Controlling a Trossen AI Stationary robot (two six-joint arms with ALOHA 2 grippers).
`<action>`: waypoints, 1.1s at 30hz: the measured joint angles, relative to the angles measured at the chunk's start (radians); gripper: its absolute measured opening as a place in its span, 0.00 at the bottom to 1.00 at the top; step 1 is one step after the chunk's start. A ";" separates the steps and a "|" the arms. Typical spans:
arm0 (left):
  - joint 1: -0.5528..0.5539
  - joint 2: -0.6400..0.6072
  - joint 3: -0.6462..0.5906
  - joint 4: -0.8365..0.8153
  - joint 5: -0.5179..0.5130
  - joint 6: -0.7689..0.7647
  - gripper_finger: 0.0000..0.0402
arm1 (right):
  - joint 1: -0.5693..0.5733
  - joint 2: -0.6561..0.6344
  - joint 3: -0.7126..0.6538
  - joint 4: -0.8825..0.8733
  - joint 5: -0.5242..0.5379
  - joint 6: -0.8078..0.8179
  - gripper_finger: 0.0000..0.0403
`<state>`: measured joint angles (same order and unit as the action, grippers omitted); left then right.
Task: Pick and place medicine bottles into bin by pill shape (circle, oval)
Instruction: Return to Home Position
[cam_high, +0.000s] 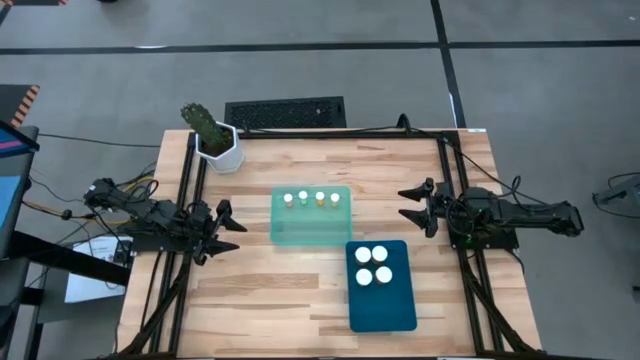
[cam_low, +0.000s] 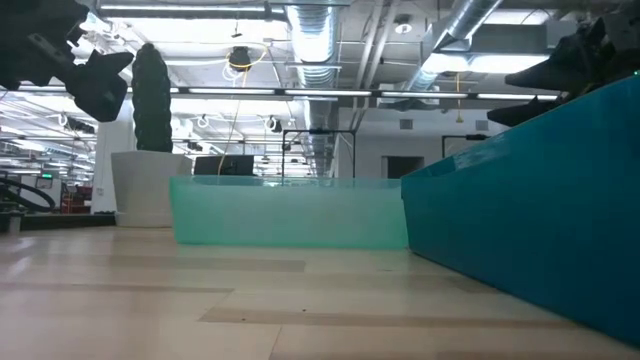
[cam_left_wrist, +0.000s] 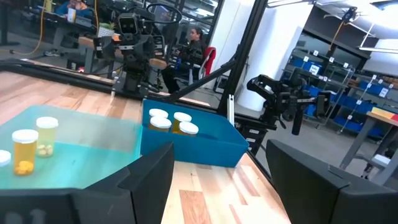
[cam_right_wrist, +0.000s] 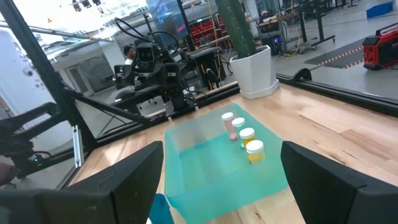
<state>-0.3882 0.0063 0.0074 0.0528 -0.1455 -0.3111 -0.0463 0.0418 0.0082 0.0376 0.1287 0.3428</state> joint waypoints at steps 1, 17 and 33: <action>0.000 0.000 0.000 0.000 0.000 0.000 0.62 | 0.000 0.000 0.000 0.000 0.000 0.000 0.83; 0.000 0.000 0.000 0.000 0.000 -0.009 0.62 | 0.000 0.000 0.000 0.000 0.000 0.000 0.83; 0.000 0.000 -0.001 0.000 0.000 -0.011 0.62 | 0.000 0.000 0.000 0.000 0.001 -0.002 0.83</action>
<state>-0.3882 0.0063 0.0067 0.0528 -0.1452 -0.3222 -0.0463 0.0420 0.0082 0.0372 0.1295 0.3412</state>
